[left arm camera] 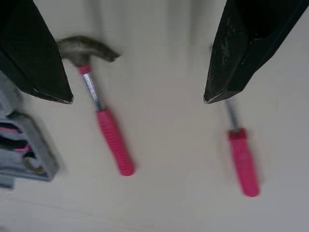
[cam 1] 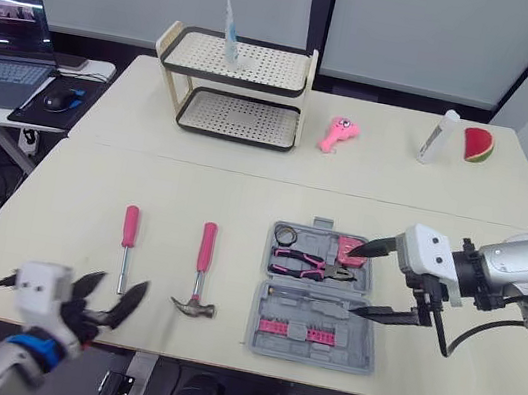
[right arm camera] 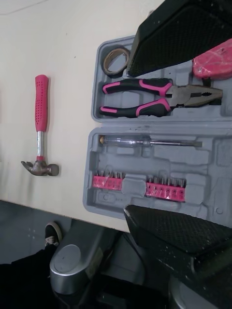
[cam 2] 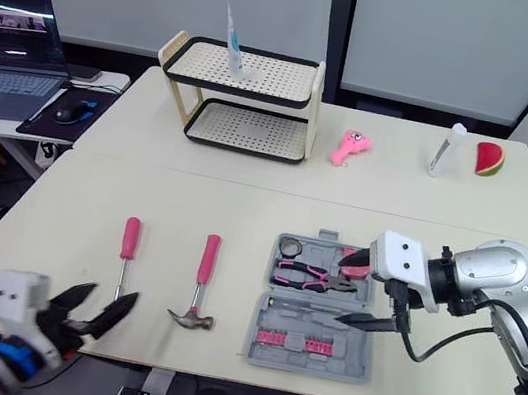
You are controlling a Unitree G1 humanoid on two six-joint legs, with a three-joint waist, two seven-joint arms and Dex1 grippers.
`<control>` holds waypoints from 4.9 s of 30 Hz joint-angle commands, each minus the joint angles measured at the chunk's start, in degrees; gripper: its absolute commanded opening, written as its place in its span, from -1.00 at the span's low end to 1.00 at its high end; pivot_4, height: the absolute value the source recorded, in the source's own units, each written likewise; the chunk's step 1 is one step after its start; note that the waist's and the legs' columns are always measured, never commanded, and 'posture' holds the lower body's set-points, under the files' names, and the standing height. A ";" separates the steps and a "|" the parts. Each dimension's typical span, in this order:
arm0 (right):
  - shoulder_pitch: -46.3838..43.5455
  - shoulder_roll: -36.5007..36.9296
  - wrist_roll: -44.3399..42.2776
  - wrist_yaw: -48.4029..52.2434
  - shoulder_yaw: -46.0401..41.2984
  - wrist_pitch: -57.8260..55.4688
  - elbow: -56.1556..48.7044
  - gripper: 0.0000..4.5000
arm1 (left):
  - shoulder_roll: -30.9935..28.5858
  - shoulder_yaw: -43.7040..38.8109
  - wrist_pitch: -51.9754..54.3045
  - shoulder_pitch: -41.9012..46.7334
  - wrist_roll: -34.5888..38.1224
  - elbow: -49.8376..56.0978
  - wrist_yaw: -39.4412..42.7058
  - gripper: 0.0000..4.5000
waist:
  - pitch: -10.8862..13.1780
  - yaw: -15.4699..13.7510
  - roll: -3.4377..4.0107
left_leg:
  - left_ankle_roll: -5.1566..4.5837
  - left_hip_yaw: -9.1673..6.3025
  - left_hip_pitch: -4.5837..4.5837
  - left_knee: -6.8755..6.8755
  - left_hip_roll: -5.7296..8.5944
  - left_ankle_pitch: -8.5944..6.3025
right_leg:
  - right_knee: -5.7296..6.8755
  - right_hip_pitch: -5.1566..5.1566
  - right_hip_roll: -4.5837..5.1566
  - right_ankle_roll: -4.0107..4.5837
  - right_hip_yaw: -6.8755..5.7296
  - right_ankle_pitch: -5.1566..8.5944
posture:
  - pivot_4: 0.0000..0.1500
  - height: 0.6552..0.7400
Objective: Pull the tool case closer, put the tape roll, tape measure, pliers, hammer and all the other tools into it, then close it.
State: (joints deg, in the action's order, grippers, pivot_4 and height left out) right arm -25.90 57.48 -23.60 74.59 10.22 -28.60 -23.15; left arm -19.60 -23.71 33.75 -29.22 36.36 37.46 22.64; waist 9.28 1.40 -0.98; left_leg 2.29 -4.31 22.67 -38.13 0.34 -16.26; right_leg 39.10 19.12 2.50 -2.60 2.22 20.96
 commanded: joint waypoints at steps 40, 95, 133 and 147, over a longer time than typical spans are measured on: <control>3.79 1.79 1.83 3.71 -2.16 3.60 -0.24 1.00 | 6.09 22.24 27.41 24.52 -16.83 -8.39 -22.54 -0.87 | -0.02 -0.72 0.03 | 0.01 0.01 0.02 -0.07 0.01 0.01 | -0.02 -0.04 -0.22 0.01 0.02 -0.01 | 1.00 0.74; 4.37 0.89 -0.33 -0.57 -4.87 2.42 -3.80 1.00 | -5.75 16.59 31.37 31.32 -12.71 2.61 -4.75 0.81 | 0.04 -1.25 -0.06 | 0.02 -0.03 0.12 -0.12 -0.02 0.02 | -0.03 0.03 -0.21 0.00 -0.02 -0.01 | 1.00 0.74; 10.20 -2.50 -4.02 -16.17 -4.50 -12.52 -17.38 1.00 | -13.99 75.72 -116.47 98.28 -103.21 -100.19 6.92 0.73 | 0.38 0.23 -0.31 | 0.22 0.03 0.34 -0.07 0.09 0.14 | 0.02 0.36 -0.37 -0.01 -0.31 -0.03 | 1.00 0.74; 11.47 -1.07 -5.73 -16.61 -6.48 -13.60 -18.80 1.00 | -11.17 89.75 -117.99 103.76 -116.67 -100.97 -22.88 -0.99 | 0.08 -1.62 0.09 | -0.09 0.05 0.25 -0.45 0.23 0.09 | 0.34 0.17 -0.25 -0.17 -0.25 -0.09 | 1.00 0.74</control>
State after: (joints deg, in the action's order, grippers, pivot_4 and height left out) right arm -14.36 55.82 -28.36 58.05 5.61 -42.52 -40.31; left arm -31.24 65.19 -82.07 73.87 -80.64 -64.68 2.03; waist 9.36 -0.22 -0.89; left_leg 2.20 -4.27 22.98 -38.63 0.55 -16.17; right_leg 39.45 19.33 2.24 -2.77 1.96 20.87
